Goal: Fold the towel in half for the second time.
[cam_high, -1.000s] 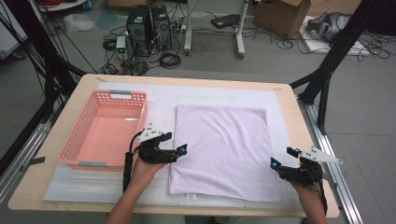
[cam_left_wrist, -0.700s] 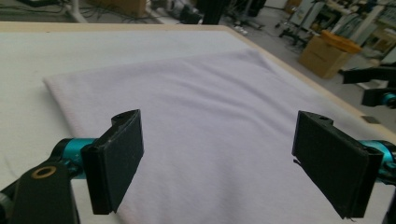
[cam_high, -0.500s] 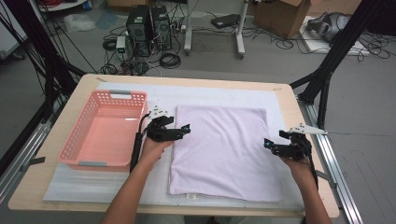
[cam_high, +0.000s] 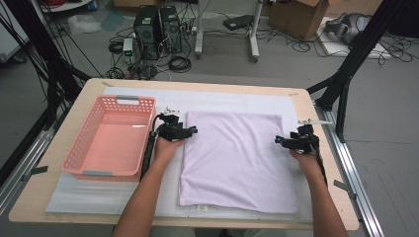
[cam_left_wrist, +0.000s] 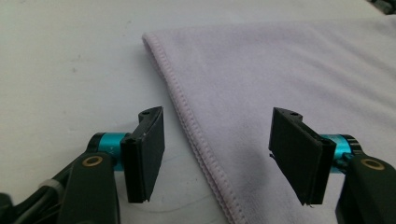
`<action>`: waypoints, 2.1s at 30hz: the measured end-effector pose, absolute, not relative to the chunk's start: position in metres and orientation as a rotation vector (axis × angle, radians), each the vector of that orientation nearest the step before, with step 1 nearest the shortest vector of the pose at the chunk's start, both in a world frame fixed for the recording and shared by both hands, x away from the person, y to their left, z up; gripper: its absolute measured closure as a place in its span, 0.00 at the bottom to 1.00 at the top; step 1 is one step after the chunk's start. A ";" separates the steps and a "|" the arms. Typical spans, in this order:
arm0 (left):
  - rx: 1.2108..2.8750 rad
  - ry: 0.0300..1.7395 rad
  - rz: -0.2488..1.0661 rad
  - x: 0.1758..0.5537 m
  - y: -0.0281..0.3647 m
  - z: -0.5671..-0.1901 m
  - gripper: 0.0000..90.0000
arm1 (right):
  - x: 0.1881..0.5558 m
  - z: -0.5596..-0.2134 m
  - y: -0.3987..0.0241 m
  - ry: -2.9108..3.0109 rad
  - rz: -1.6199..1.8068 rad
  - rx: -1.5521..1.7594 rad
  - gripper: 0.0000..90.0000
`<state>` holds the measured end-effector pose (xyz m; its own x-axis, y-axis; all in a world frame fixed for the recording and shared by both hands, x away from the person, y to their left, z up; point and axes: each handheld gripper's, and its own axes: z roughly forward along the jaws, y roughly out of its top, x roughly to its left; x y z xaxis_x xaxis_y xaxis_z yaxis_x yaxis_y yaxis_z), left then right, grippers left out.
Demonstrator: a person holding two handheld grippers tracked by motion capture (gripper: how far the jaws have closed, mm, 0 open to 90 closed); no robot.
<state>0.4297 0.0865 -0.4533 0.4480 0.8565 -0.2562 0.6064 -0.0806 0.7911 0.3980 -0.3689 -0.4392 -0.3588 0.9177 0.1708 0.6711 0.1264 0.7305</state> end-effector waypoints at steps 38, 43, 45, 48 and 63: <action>1.603 1.225 0.341 0.425 0.097 -0.421 0.96 | 0.409 -0.410 -0.363 1.947 1.157 1.485 0.93; 1.638 1.186 0.352 0.412 0.096 -0.407 0.96 | 0.397 -0.399 -0.369 1.984 1.206 1.460 0.93; 1.636 1.177 0.348 0.406 0.097 -0.401 0.96 | 0.393 -0.394 -0.371 1.986 1.220 1.449 0.93; 1.644 1.145 0.352 0.395 0.098 -0.394 0.96 | 0.384 -0.388 -0.370 2.006 1.226 1.432 0.92; 1.715 1.060 0.310 0.336 0.101 -0.402 0.96 | 0.316 -0.390 -0.374 2.046 1.295 1.349 0.92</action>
<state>0.3363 0.1008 -0.4022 0.5746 0.7698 -0.2781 0.4987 -0.0598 0.8647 0.3164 -0.3737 -0.3898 -0.4745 0.8631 0.1731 0.5254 0.1200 0.8423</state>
